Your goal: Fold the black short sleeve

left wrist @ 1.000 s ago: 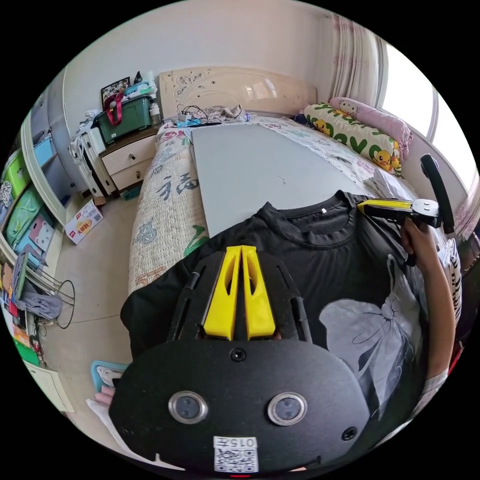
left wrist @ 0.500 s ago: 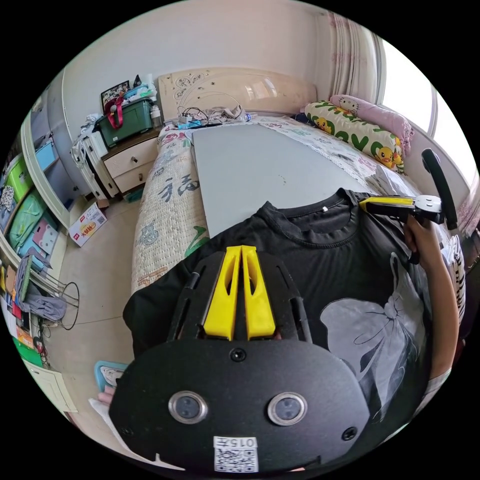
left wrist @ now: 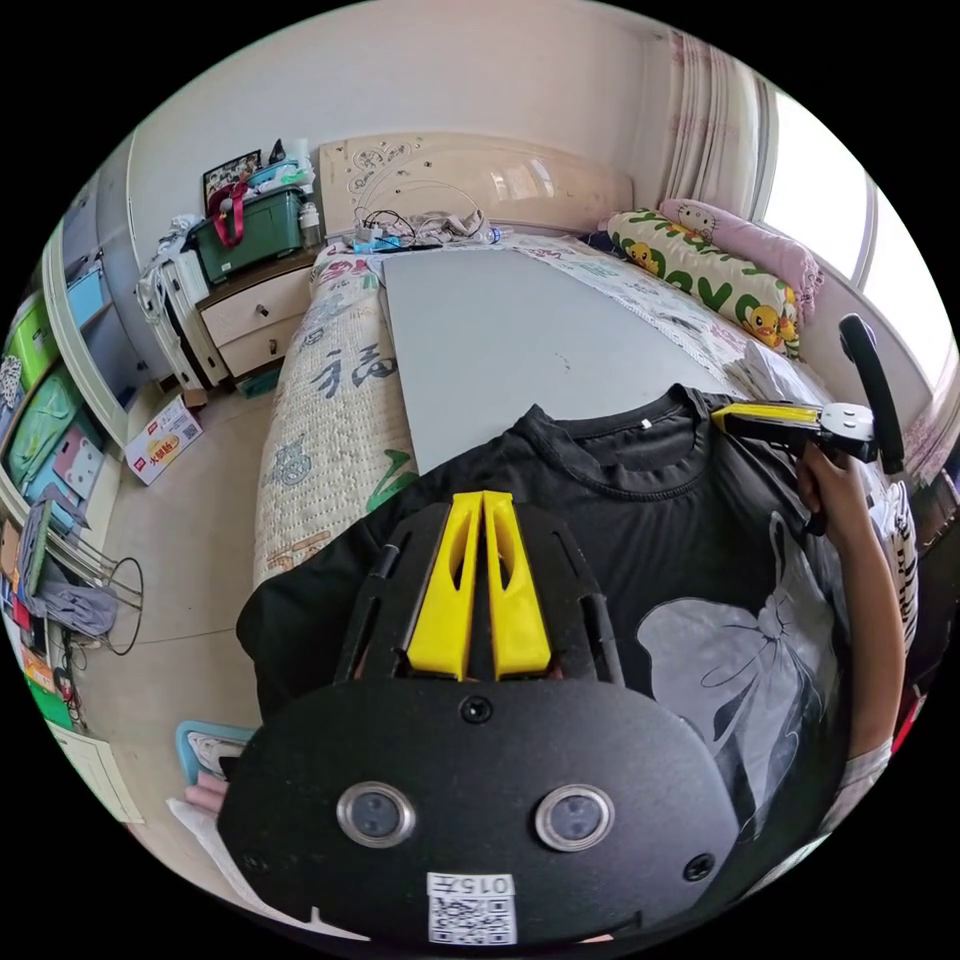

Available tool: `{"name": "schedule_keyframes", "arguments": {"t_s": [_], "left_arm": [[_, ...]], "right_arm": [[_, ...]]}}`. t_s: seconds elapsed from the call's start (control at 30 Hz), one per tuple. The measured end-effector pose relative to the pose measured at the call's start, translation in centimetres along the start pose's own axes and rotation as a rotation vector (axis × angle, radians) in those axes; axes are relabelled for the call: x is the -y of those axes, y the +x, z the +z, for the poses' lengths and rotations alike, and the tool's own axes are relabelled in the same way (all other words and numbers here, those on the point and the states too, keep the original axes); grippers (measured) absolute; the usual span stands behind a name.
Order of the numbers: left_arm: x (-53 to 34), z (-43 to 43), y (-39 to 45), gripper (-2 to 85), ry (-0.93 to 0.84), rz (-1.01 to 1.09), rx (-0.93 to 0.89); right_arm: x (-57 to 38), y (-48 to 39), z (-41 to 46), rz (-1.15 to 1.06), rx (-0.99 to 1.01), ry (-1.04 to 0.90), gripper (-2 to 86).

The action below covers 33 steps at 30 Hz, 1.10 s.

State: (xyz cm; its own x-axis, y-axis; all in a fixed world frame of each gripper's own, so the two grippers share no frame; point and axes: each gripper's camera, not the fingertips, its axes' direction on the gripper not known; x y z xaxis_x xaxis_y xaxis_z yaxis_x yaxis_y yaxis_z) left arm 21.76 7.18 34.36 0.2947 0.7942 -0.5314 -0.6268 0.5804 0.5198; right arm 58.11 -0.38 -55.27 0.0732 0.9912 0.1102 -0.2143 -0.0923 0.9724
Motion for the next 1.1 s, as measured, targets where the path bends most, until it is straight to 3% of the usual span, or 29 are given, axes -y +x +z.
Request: {"name": "schedule_keyframes", "arguments": {"t_s": [0.67, 0.87, 1.1], "left_arm": [[-5.9, -4.4, -2.9, -0.7, -0.004, 0.001, 0.002], [-8.3, -6.2, -5.2, -0.4, -0.007, -0.029, -0.081], [-13.9, -20.3, -8.7, -0.5, 0.412, -0.121, -0.176]], "right_arm": [[-5.4, 8.3, 15.0, 0.005, -0.004, 0.003, -0.9], [-8.2, 12.3, 19.7, 0.06, 0.059, 0.025, -1.0], [-15.5, 17.7, 15.2, 0.133, -0.122, 0.368, -1.0]]}}
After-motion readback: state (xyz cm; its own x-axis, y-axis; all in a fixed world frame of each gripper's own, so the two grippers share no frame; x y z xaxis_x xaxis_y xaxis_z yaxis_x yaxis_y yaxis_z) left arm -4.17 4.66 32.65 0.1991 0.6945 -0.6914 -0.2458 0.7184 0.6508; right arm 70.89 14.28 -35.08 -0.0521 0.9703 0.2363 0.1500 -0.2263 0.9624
